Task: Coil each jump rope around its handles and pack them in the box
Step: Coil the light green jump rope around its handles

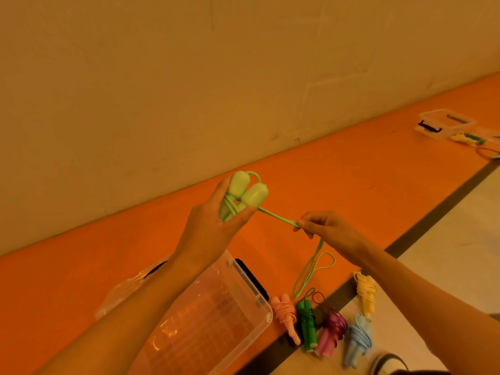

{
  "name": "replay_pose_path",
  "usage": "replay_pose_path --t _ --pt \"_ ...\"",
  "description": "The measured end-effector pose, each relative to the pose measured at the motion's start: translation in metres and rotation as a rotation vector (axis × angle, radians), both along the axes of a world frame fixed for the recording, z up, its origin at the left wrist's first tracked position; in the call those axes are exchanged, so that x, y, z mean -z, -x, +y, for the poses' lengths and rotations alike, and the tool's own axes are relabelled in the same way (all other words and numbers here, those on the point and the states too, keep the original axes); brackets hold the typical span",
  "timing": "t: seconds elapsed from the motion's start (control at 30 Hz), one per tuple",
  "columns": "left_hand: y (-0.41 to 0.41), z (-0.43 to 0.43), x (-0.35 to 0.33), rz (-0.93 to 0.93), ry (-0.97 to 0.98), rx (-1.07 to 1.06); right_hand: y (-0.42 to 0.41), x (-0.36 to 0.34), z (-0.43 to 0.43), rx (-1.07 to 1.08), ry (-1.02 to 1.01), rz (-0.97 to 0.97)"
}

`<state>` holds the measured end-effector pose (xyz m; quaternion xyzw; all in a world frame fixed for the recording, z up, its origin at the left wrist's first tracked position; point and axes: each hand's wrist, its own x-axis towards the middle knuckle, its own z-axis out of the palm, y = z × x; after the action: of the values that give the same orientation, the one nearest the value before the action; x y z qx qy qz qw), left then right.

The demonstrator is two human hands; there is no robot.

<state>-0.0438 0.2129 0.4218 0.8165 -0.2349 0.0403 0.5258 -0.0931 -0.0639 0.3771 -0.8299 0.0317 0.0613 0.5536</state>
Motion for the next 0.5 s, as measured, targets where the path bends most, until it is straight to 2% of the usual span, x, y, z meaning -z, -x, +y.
replay_pose_path --t 0.3,0.5 --pt "-0.022 0.012 0.012 0.010 -0.101 -0.201 0.025 -0.009 0.039 -0.196 0.211 -0.164" --pt "-0.025 0.015 0.016 -0.033 -0.292 -0.219 0.042 -0.038 0.061 -0.266 0.237 -0.339"
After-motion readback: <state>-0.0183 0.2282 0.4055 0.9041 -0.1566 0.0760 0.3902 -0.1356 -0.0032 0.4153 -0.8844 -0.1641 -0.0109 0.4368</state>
